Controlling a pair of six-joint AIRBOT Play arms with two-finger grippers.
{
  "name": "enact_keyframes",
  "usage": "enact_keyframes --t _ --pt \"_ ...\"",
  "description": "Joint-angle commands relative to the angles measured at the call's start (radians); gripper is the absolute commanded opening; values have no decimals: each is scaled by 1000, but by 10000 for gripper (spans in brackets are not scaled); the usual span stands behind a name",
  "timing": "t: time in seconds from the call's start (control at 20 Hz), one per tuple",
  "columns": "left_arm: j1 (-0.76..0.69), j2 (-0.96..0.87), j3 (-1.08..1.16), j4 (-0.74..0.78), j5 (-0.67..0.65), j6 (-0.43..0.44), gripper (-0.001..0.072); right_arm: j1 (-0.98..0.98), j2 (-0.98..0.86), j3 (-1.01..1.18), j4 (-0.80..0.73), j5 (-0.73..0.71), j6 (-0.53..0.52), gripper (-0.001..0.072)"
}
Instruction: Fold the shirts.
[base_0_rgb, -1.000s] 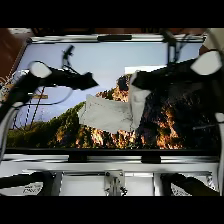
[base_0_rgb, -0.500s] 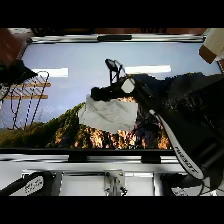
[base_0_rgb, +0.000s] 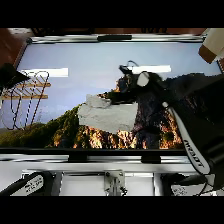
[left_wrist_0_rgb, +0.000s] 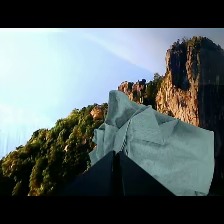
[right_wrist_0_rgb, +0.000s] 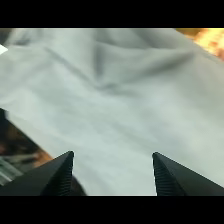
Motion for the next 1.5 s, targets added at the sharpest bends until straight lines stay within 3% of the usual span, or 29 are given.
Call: enact_keyframes --t 0.0,0.1,0.2,0.35,0.7,0.75,0.8,0.85,1.05,1.25,1.45 --pt "2 0 0 1 -4 4 30 -238 33 -49 -195 289 35 629" --pt "2 -2 0 1 -4 4 30 -327 33 -148 22 208 35 628" --pt "2 -2 0 1 -4 3 30 -324 33 -232 147 80 6 628" --pt "2 -2 0 0 -4 3 30 -261 9 -286 175 -62 -9 629" --pt "0 -2 0 -8 -4 -3 30 -142 -141 -286 328 -101 -31 627" --pt "0 -1 0 -21 -5 -5 30 -135 -146 -285 328 -104 -40 560" --pt "0 -1 0 -36 -4 -5 30 -135 -144 -282 325 -103 -63 235" --pt "0 -1 0 -46 -4 -5 31 -145 -138 -264 326 -97 -82 95" --pt "0 -1 0 -49 -4 -5 30 -215 -34 -63 327 -49 -269 82" --pt "0 -1 0 -50 -4 -4 30 -292 85 196 274 22 -271 82" --pt "0 -1 0 -50 -4 -4 30 -403 132 299 24 53 -193 82"
